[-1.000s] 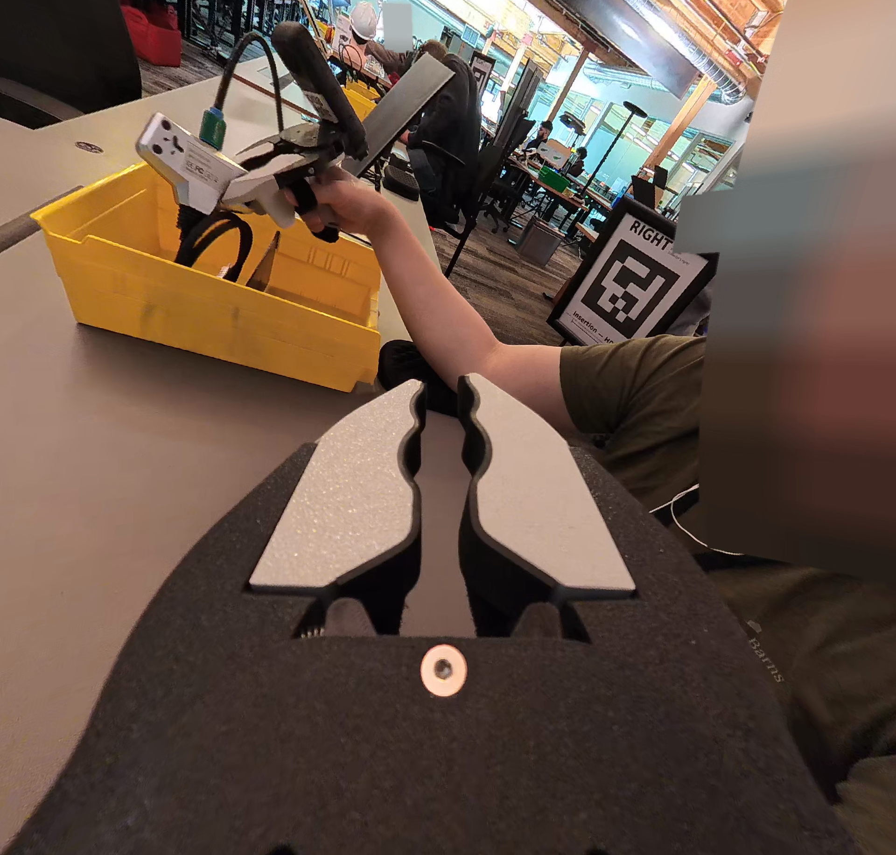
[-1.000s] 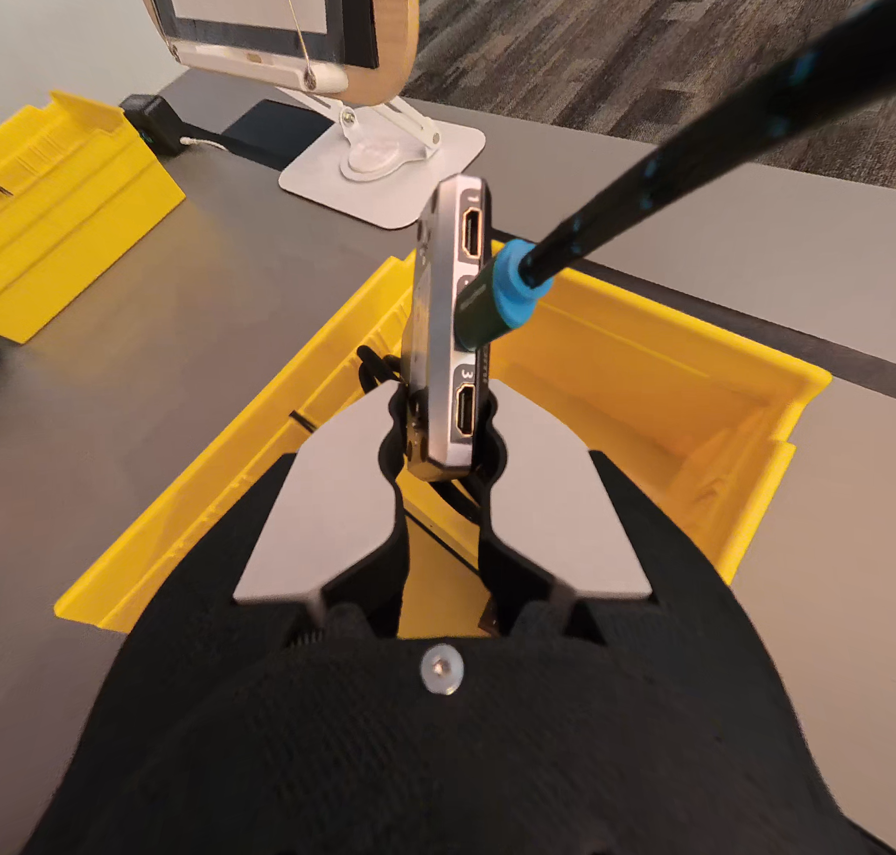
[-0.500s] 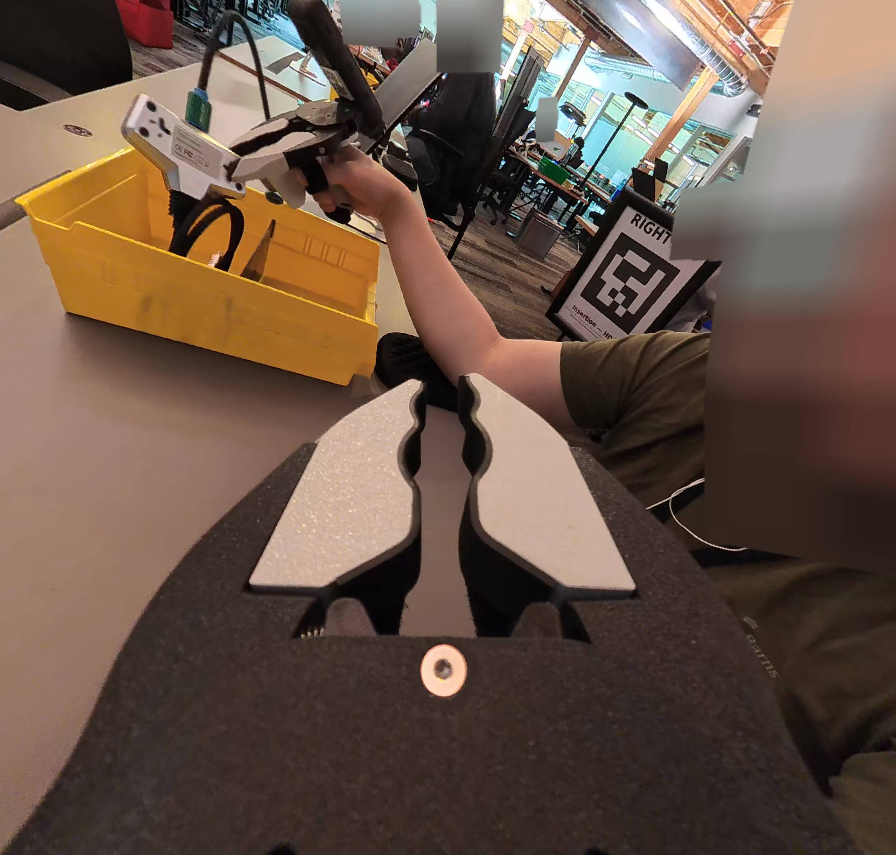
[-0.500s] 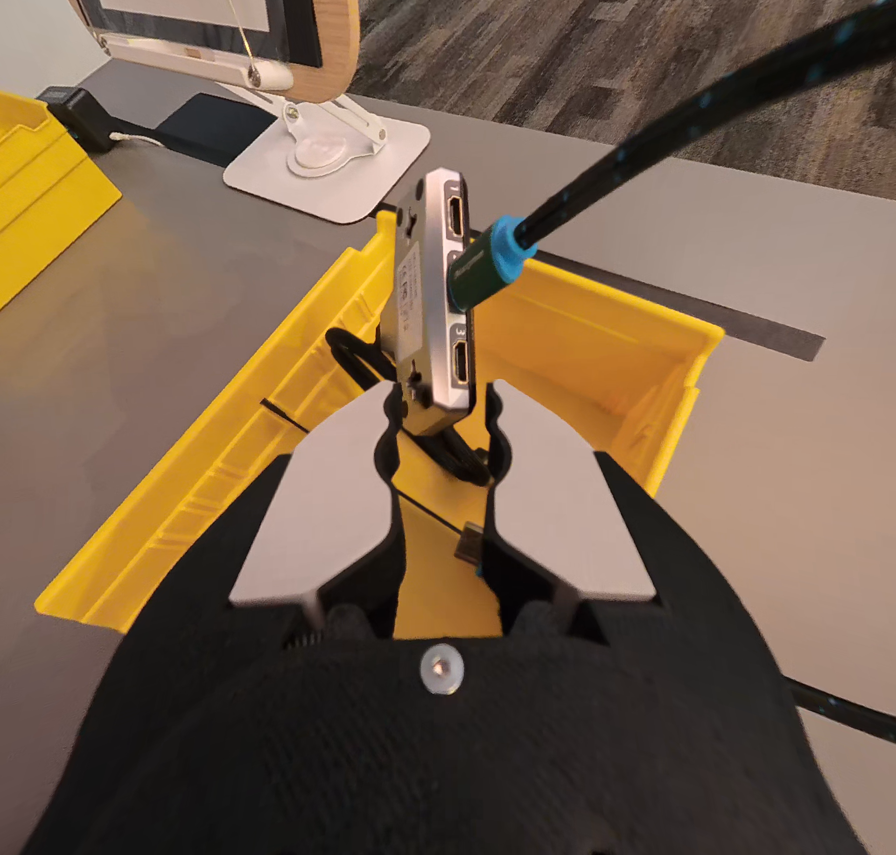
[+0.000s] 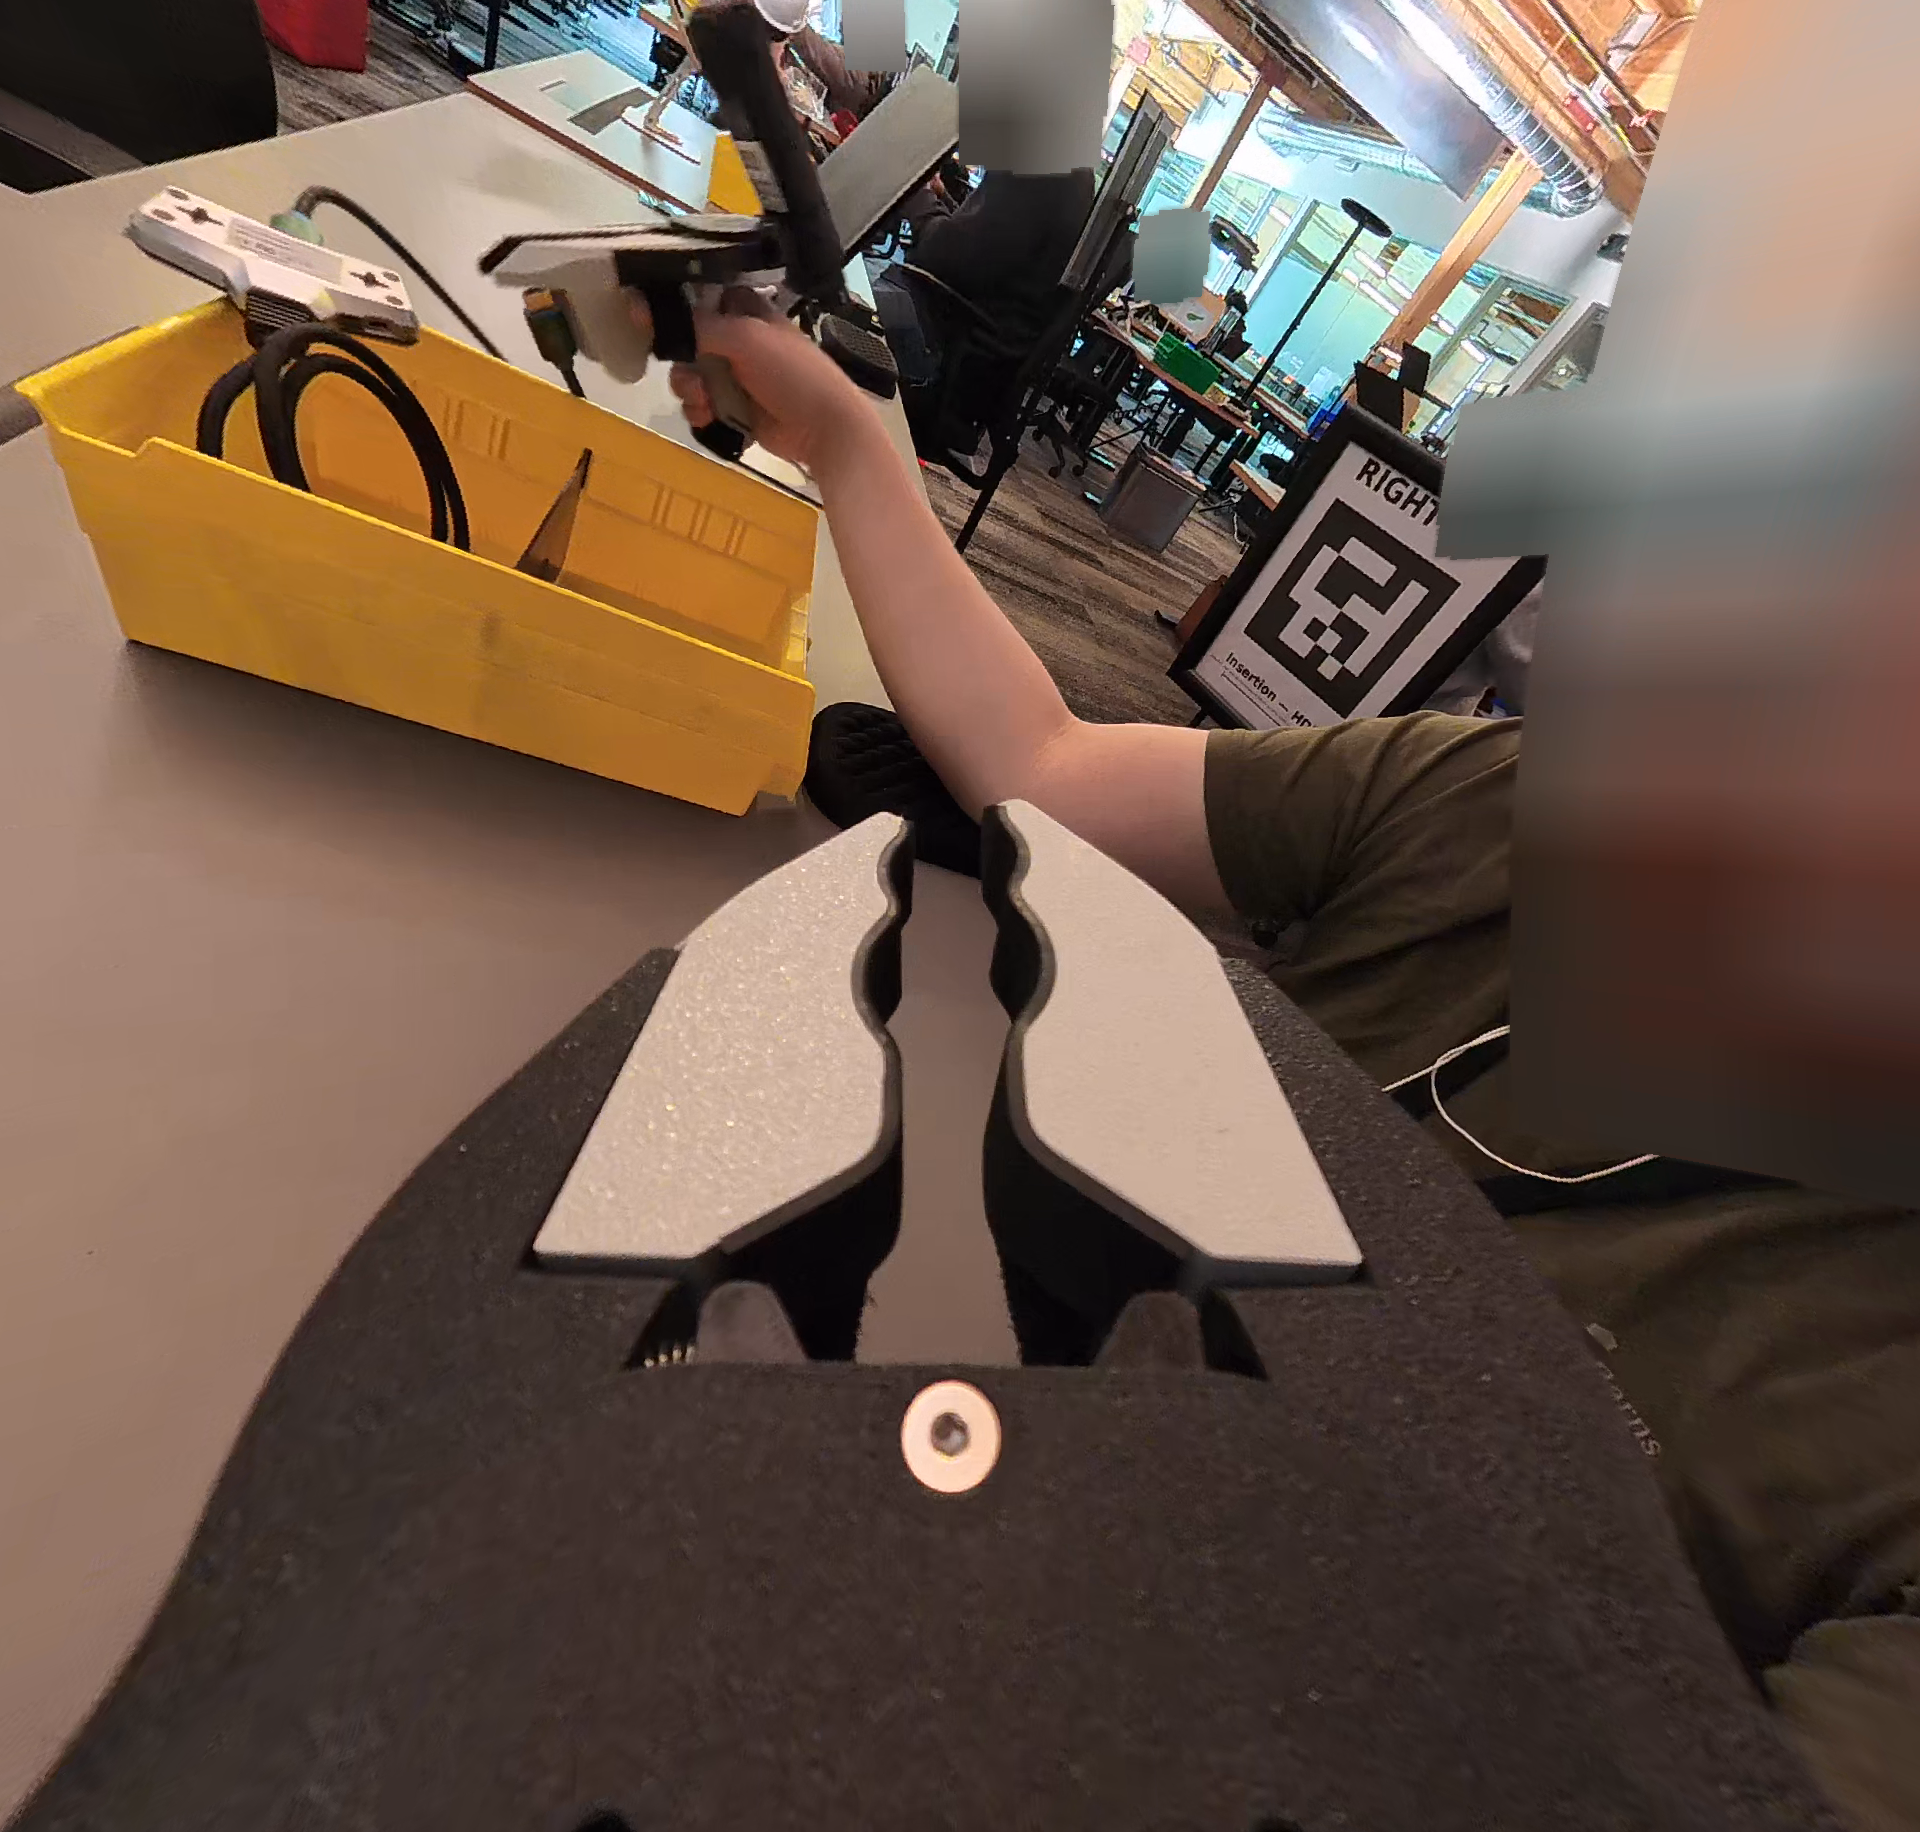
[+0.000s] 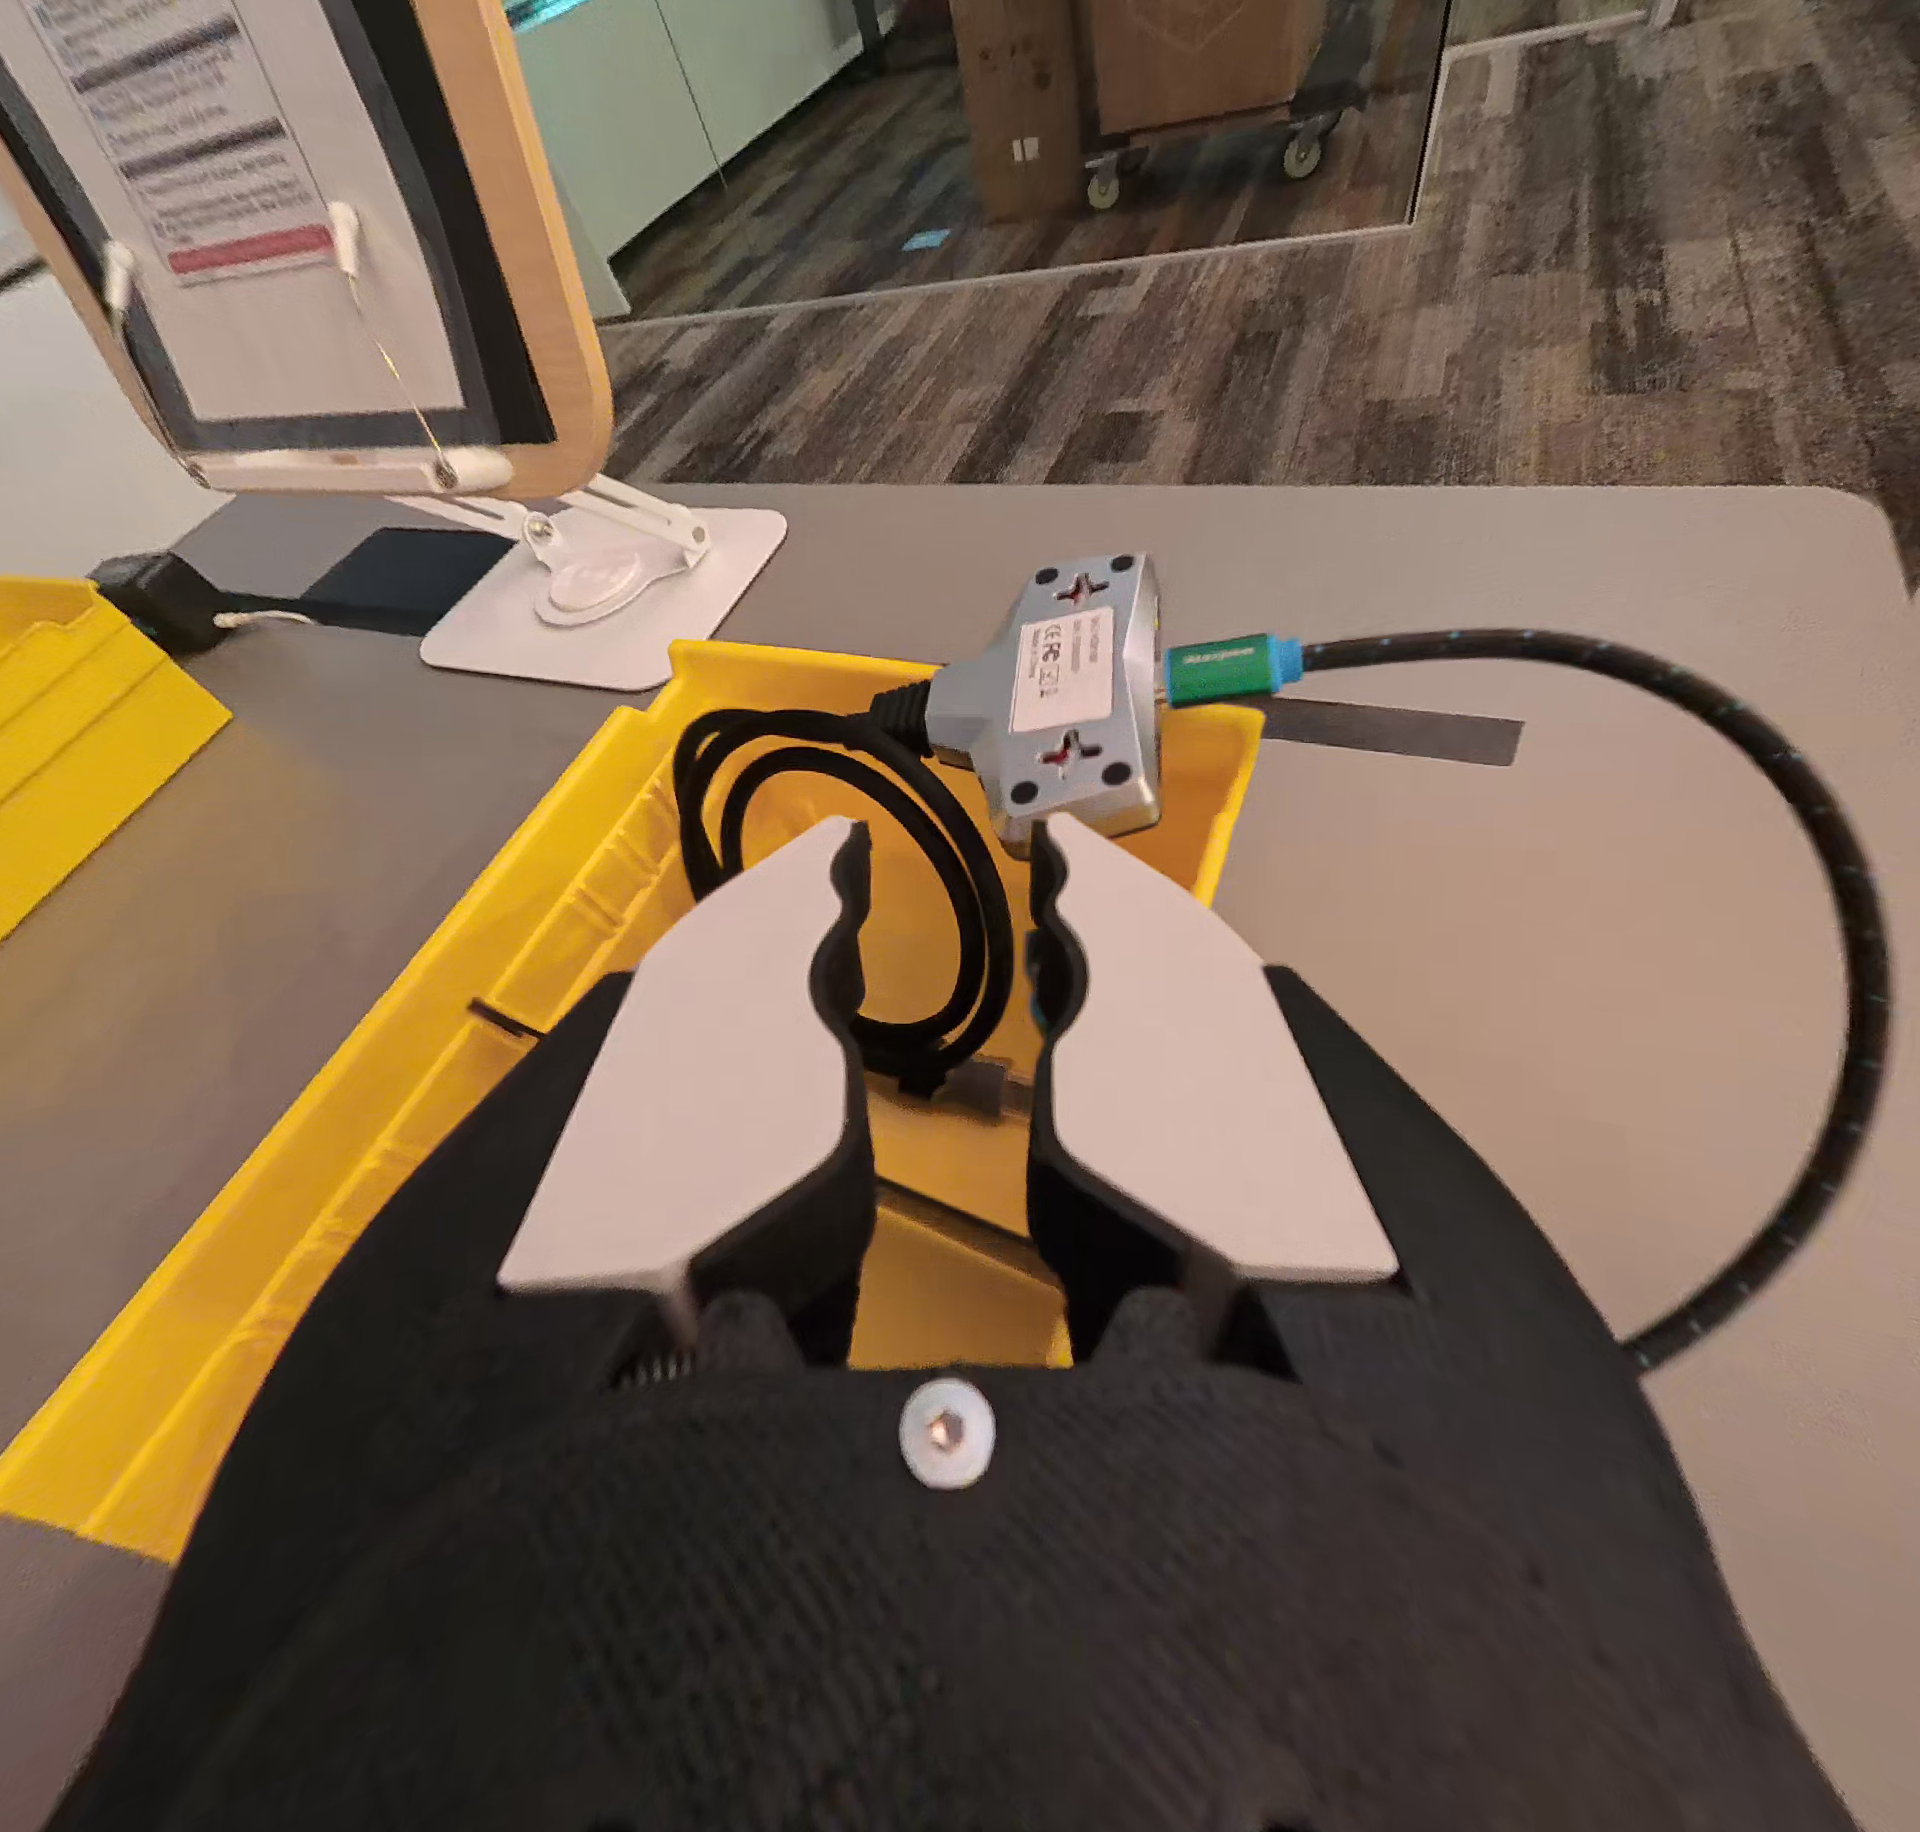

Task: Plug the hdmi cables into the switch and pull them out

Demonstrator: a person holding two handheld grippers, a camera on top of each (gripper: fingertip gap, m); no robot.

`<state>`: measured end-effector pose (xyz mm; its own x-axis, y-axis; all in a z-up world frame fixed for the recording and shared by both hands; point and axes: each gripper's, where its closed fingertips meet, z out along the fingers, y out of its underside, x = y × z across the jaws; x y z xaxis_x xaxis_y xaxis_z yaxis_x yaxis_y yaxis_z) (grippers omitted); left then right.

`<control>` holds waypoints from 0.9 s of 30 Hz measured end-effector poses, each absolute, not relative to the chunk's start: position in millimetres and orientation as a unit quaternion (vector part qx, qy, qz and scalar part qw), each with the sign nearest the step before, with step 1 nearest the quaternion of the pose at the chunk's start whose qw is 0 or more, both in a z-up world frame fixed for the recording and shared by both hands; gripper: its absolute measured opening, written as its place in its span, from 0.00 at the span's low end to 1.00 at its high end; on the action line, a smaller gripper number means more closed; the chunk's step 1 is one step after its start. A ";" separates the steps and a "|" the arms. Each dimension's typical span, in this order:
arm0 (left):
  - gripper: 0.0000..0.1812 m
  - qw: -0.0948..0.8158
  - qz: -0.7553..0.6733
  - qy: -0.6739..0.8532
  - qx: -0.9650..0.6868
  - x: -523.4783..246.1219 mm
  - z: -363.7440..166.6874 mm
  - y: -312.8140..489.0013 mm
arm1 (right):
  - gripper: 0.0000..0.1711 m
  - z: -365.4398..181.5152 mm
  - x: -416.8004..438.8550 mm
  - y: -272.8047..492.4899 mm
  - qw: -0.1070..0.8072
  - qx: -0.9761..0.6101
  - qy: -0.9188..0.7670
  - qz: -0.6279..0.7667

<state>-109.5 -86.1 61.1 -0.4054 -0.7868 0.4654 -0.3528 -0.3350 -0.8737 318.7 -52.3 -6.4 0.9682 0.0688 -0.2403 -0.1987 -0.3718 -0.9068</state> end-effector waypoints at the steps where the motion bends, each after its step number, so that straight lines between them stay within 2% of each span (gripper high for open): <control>1: 0.07 0.171 -0.632 0.550 -0.518 -109.5 61.0 -85.9 | 0.18 -1.5 322.7 -57.0 0.566 -0.815 0.048 0.118; 4: 0.07 0.171 -0.633 0.550 -0.517 -109.5 61.5 -86.3 | 0.20 7.7 345.9 -74.1 0.585 -0.803 0.082 0.081; 8: 0.07 0.170 -0.633 0.550 -0.518 -109.1 60.2 -86.0 | 0.25 -6.4 372.4 -91.8 0.580 -0.807 0.106 0.037; 11: 0.07 0.166 -0.634 0.548 -0.520 -108.1 58.5 -85.8 | 0.25 -28.9 364.8 -91.0 0.551 -0.826 0.091 0.076; 17: 0.07 0.162 -0.631 0.549 -0.524 -105.7 54.5 -86.3 | 0.26 -59.6 355.0 -73.5 0.496 -0.863 0.065 0.070; 20: 0.07 0.159 -0.630 0.548 -0.527 -104.7 52.4 -86.0 | 0.21 -71.8 350.1 -69.4 0.467 -0.877 0.069 0.088; 23: 0.07 0.157 -0.630 0.547 -0.528 -103.8 51.1 -85.8 | 0.15 -66.5 352.6 -68.1 0.478 -0.866 0.098 0.107; 24: 0.07 0.157 -0.629 0.547 -0.529 -103.6 50.8 -85.7 | 0.11 -61.0 352.8 -68.8 0.488 -0.858 0.105 0.120; 25: 0.07 0.157 -0.629 0.547 -0.529 -103.5 50.5 -85.7 | 0.03 -52.6 351.3 -69.4 0.504 -0.846 0.108 0.138; 27: 0.07 0.157 -0.629 0.548 -0.529 -103.4 50.4 -85.6 | 0.00 -41.8 351.6 -72.7 0.522 -0.828 0.122 0.164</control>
